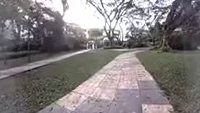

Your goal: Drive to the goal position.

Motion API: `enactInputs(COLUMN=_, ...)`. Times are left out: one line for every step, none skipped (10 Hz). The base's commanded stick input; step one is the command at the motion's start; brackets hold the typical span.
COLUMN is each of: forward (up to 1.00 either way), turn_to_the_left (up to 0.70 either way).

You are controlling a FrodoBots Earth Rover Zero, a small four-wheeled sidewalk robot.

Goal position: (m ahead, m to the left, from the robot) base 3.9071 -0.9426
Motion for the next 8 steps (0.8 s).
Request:
enactInputs(forward=0.0, turn_to_the_left=0.0)
enactInputs(forward=0.0, turn_to_the_left=0.0)
enactInputs(forward=0.0, turn_to_the_left=0.0)
enactInputs(forward=0.0, turn_to_the_left=0.0)
enactInputs(forward=0.0, turn_to_the_left=0.0)
enactInputs(forward=0.0, turn_to_the_left=-0.46)
enactInputs(forward=0.0, turn_to_the_left=-0.7)
enactInputs(forward=0.0, turn_to_the_left=-0.7)
